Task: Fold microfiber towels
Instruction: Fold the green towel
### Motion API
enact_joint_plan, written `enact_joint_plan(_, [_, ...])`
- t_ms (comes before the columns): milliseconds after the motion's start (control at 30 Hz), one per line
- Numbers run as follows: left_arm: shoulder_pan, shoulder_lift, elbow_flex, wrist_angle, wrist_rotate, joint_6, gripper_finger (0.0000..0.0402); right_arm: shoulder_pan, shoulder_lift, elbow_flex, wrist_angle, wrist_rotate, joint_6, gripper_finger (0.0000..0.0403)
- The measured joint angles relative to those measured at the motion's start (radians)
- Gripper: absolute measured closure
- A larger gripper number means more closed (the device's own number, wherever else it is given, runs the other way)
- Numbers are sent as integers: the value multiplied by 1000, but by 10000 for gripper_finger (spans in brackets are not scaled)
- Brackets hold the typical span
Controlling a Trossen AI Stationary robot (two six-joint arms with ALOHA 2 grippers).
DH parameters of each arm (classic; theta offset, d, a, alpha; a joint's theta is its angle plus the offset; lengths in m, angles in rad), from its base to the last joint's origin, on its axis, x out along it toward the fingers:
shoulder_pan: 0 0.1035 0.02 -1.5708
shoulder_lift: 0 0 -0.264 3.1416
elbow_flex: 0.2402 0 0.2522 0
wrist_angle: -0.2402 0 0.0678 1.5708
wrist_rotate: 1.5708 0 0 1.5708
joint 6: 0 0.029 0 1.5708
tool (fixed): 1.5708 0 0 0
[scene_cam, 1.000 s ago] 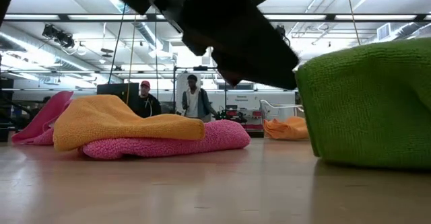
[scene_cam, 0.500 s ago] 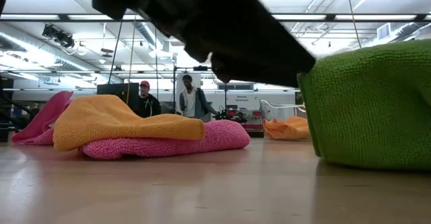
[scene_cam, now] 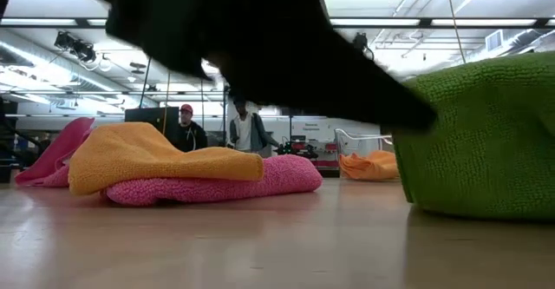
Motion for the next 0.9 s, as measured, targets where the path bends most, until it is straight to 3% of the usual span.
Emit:
enact_joint_plan(200, [3,54,0,106,-96,3,80,0,0,0,13,-7,8,390])
enact_joint_plan(500, [25,134,33,138,-77,8,141,-1,0,0,27,-7,-3,390])
enact_joint_plan(700, [37,143,63,128,-69,27,223,-1,0,0,36,-14,-6,390])
enact_joint_plan(900, [55,139,87,63,2,-39,356,1,-4,0,34,-26,-15,390])
